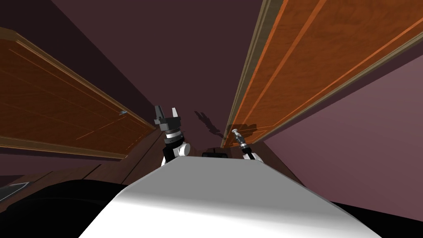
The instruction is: Pull the door open
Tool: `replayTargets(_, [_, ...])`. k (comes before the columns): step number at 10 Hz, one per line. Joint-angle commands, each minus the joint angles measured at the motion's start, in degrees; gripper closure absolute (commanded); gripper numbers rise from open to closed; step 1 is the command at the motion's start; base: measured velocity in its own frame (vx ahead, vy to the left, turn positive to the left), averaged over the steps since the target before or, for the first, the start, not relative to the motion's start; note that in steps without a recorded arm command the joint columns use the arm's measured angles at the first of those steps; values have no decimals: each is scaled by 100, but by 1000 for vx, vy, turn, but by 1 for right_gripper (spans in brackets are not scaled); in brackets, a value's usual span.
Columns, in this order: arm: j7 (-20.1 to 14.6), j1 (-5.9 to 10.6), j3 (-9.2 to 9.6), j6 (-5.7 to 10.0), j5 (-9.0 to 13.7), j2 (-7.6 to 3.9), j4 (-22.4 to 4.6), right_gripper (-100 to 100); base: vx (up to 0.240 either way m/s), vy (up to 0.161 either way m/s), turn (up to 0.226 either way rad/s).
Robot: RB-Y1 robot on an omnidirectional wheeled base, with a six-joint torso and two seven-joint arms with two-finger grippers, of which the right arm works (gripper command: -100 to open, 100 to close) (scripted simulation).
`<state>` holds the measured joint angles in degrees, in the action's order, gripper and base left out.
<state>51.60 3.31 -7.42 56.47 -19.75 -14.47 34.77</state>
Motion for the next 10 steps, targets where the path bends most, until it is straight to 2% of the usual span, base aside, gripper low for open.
replayTargets(1, [-286,6,6,-9,76,8,-18,100,-55,-17,92])
replayTargets(2, [-351,6,6,-9,76,8,-18,100,-37,-12,31])
replayTargets(4, [-704,22,7,-24,174,6,-38,100,-44,-13,68])
replayTargets(5, [-749,22,7,-24,174,6,-38,100,-33,-14,49])
replayTargets(9, [-1377,49,10,-50,347,4,-75,100,-36,-18,75])
replayTargets(10, [-1400,49,10,-50,347,4,-75,100,-31,-9,38])
